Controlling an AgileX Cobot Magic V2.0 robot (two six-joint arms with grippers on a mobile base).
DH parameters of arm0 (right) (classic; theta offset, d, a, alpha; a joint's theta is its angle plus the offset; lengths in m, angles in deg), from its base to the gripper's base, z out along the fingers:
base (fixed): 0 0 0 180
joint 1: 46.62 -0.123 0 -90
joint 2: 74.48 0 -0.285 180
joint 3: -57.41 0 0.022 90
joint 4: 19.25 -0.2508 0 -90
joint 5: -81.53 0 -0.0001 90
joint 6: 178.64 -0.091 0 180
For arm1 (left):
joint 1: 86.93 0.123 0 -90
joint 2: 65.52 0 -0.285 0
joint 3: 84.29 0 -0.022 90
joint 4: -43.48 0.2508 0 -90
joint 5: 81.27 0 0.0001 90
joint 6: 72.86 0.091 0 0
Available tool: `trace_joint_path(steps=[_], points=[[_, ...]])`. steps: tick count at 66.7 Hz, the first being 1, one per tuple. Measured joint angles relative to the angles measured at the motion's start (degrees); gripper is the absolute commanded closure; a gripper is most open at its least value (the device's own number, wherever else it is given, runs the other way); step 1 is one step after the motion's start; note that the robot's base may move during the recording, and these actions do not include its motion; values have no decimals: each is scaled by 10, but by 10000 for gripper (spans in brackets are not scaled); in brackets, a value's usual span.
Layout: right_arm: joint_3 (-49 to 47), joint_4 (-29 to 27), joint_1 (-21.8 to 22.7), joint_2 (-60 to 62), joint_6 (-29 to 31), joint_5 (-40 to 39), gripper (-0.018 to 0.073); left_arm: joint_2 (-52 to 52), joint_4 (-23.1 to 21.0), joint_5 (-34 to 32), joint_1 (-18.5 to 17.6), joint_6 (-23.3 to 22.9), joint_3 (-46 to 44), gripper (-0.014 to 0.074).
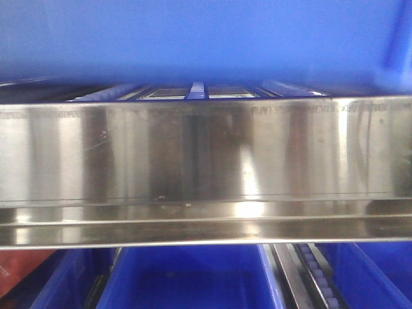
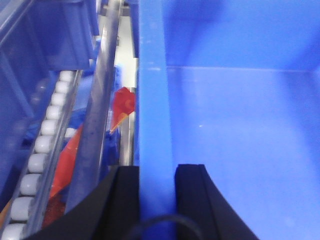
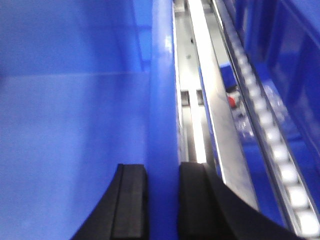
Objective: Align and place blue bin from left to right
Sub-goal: 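Lower the held blue bin onto the steel roller shelf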
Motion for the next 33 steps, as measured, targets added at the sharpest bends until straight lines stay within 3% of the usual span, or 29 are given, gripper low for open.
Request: trace_joint_path(steps=[9, 20, 33], points=[[-51, -17, 22, -41, 22, 0, 637, 17, -69, -14, 52, 62, -28, 707], [-100, -90, 75, -94, 84, 1, 637, 54, -151, -34, 116, 125, -45, 707], [-108, -121, 118, -135, 105, -4, 637, 102, -221, -72, 160, 171, -47, 707]])
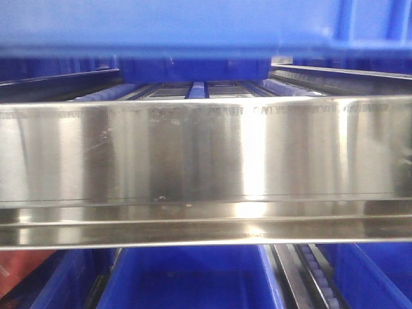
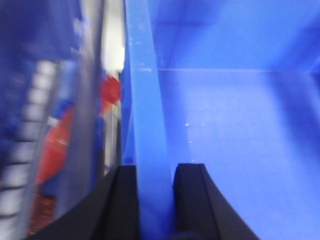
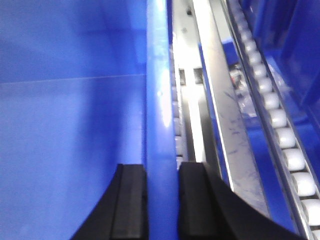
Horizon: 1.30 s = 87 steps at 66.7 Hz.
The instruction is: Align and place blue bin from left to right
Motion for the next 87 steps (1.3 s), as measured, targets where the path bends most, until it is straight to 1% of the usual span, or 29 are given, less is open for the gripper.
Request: trace_joint_path(steps=[7, 21, 31, 41, 58, 62, 66, 69, 71, 74, 80, 83, 87], points=[[0, -4, 14, -17, 4, -27, 637, 20, -12, -29, 14, 7, 0, 707], [0, 2, 30, -45, 5, -81, 637, 51, -10, -85, 25, 10, 0, 707], [0, 6, 35, -61, 6, -80, 637, 68, -10, -92, 26, 10, 0, 707], [0, 6, 35, -67, 8, -67, 637, 81, -13, -84, 26, 11, 0, 707], [0, 6, 37, -69, 9, -68, 637, 85, -13, -86, 26, 11, 0, 699], [0, 6, 37, -70, 15, -68, 627, 85, -13, -86, 26, 11, 0, 652], [0, 6, 37, -72, 19, -68, 622, 85, -13, -86, 26, 11, 0, 571], [0, 6, 37, -74, 21, -68, 615, 85, -13, -86, 26, 11, 0, 480], [0, 6, 37, -76, 21, -68, 592, 85, -13, -86, 26, 11, 0, 412], [0, 6, 37, -77, 22, -69, 536, 85, -15, -86, 26, 13, 0, 333], [0, 3, 37, -78, 22, -81, 365, 85, -23, -89, 26, 13, 0, 202], [0, -3, 37, -78, 22, -88, 291, 85, -27, -91, 26, 13, -1, 153], [0, -7, 35, -78, 22, -95, 207, 85, -35, -95, 25, 13, -1, 123]])
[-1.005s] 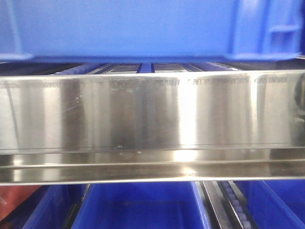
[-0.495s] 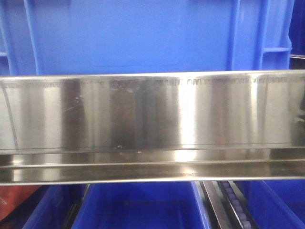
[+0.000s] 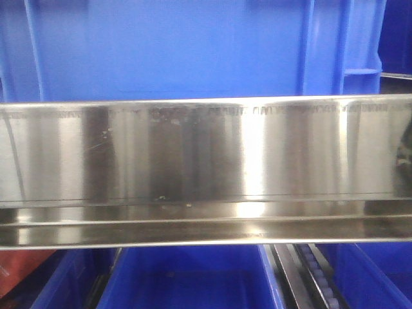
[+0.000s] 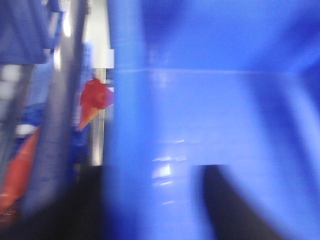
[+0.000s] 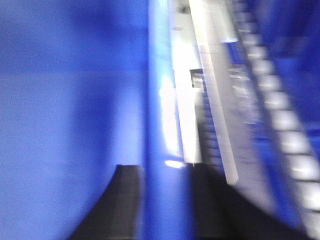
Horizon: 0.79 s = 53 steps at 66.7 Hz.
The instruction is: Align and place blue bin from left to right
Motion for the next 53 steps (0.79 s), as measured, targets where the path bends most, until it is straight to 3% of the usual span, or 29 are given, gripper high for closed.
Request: trace_joint_path(steps=[6, 25, 30, 44, 47, 53], points=[[-4, -2, -3, 0, 0, -27, 166, 0, -9, -11, -4, 0, -1, 121], [-6, -6, -7, 13, 4, -29, 183, -11, -16, -35, -7, 1, -6, 146], [-6, -6, -7, 24, 12, -27, 252, -19, -15, -38, -8, 1, -6, 239], [-6, -6, -7, 51, 40, -22, 608, -47, -7, -41, -8, 1, -7, 695], [-6, -6, -7, 55, 41, -22, 652, -52, -1, -45, -8, 1, -7, 707], [-6, -6, -7, 60, 42, -21, 631, -56, 13, -54, -8, 1, -8, 707]])
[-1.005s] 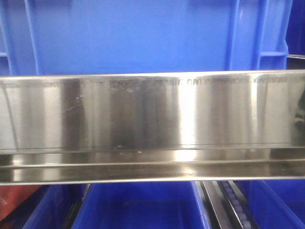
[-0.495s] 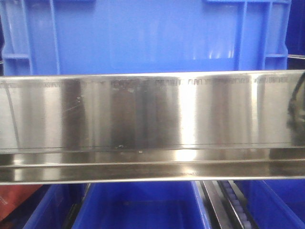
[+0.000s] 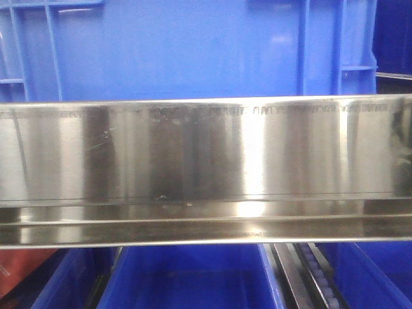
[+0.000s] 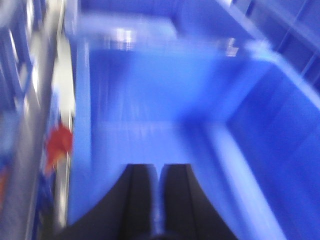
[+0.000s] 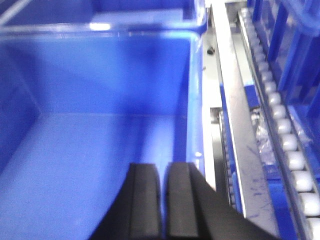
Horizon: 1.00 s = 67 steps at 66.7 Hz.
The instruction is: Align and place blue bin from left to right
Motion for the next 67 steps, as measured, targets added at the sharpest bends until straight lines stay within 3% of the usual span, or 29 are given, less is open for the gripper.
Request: trace_joint_path(steps=[19, 27, 49, 67], points=[[3, 1, 0, 40, 1, 19, 629, -44, -9, 2, 0, 0, 2, 707], [46, 8, 0, 85, 1, -8, 629, -88, -9, -24, 0, 0, 43, 707], [240, 35, 0, 226, 5, -169, 629, -242, -10, -186, 0, 0, 268, 707], [415, 41, 0, 346, 58, -276, 629, -358, -1, -363, 0, 0, 463, 707]])
